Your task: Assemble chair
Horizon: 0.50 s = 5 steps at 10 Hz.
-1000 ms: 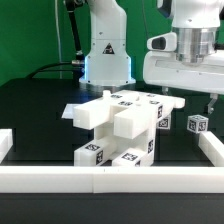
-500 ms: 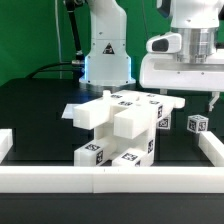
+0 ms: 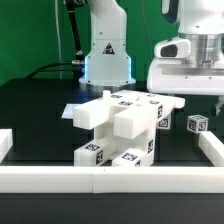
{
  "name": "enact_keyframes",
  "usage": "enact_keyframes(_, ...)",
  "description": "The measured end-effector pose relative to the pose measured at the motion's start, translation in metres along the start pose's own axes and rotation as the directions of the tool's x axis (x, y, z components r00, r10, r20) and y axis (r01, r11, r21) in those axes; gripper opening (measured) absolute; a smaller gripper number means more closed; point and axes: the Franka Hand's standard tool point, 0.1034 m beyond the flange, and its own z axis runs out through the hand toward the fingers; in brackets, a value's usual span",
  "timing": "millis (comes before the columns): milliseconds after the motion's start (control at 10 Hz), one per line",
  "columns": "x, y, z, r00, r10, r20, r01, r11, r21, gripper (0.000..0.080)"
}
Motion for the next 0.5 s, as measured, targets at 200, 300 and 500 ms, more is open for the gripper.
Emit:
enact_keyframes(200,0.0005,0.0023,0.0014,1.000,-0.019,0.001,0.019,1.000,-0.002,0.0648)
enact_keyframes(300,0.0006,0.0017,0.0013,0.996,-0.088,-0.001,0.088,0.996,-0.004,0.0648)
enact_keyframes(500,-0.0002,-0.0035,0.0007,0.959,-0.282,-0.004,0.282,0.959,-0.012,0.0648)
